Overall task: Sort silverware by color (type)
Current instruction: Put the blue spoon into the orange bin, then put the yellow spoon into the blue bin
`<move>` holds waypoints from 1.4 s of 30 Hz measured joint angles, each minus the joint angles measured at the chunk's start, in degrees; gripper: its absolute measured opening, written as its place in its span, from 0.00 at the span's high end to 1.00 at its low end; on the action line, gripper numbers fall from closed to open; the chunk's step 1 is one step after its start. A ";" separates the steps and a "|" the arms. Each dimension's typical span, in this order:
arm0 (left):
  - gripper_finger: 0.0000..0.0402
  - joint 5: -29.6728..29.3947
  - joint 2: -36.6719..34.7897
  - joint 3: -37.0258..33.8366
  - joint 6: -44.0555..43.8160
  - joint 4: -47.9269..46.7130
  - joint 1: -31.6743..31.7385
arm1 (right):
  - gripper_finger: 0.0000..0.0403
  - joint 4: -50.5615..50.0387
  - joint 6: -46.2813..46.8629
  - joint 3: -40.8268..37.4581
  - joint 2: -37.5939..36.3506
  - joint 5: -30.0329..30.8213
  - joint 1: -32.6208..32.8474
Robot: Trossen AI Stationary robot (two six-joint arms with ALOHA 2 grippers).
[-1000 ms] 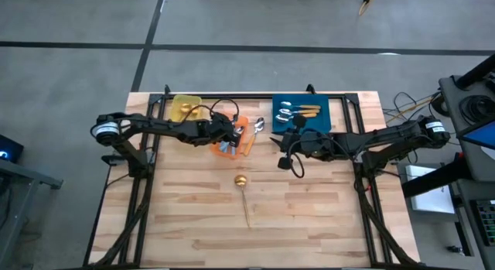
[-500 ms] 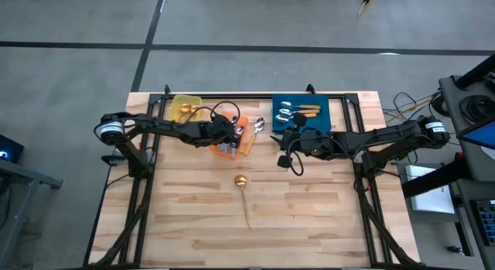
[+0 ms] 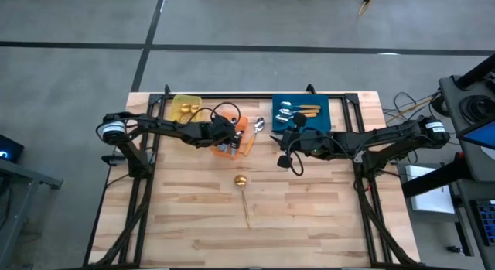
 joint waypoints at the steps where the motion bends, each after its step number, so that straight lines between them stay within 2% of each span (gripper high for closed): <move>1: 0.93 0.00 0.00 0.00 0.00 0.02 0.00 | 0.82 0.00 0.00 0.00 0.00 0.00 0.00; 29: 0.85 0.00 -0.32 0.00 0.09 -0.06 0.00 | 0.82 0.00 -0.15 0.00 0.00 -0.02 0.02; 36: 0.85 0.00 -2.63 0.15 5.95 -0.22 -0.08 | 0.82 0.14 -0.04 0.00 0.00 -0.02 0.01; 42: 0.85 0.39 -6.69 1.87 14.59 -0.55 -1.59 | 0.82 1.41 0.02 0.00 0.00 -0.02 0.02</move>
